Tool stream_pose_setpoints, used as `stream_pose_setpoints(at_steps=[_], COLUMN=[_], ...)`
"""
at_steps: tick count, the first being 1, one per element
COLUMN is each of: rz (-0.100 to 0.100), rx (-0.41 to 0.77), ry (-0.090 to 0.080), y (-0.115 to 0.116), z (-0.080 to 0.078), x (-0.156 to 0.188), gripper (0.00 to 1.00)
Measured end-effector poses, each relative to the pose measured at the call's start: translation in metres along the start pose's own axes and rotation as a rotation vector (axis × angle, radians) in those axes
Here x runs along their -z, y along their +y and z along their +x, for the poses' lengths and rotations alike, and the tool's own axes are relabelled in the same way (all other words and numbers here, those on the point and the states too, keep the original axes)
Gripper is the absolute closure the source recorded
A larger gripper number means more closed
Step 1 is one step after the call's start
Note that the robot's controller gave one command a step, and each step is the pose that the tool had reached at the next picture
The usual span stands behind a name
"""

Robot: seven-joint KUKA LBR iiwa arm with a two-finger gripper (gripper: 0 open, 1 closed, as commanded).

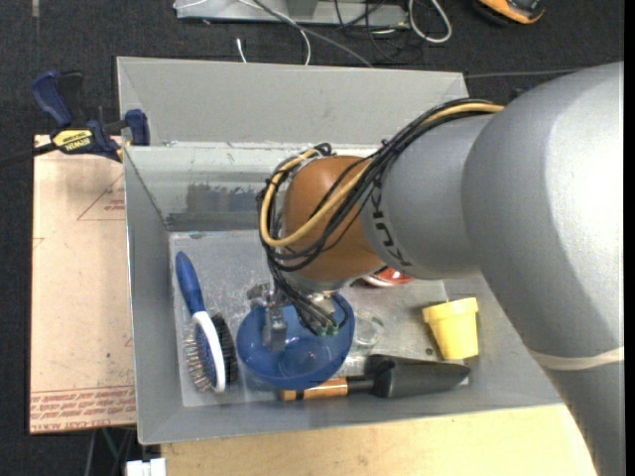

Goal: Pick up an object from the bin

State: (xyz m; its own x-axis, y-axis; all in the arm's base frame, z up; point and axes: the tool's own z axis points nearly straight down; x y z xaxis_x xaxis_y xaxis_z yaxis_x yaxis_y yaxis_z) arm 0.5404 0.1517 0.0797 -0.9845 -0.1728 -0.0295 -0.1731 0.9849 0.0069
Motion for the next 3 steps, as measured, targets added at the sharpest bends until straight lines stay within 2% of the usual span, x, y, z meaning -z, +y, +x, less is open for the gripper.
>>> stream_pose_setpoints(at_steps=[1,2,3], rz=[0.0,-0.002,0.0], rx=[0.038,-0.03,0.024], ry=[-0.011,-0.012,0.004], y=[0.0,0.01,-0.01], z=[-0.006,-0.008,-0.008], x=[0.012,0.1,0.048], gripper=[1.0,1.0,1.0])
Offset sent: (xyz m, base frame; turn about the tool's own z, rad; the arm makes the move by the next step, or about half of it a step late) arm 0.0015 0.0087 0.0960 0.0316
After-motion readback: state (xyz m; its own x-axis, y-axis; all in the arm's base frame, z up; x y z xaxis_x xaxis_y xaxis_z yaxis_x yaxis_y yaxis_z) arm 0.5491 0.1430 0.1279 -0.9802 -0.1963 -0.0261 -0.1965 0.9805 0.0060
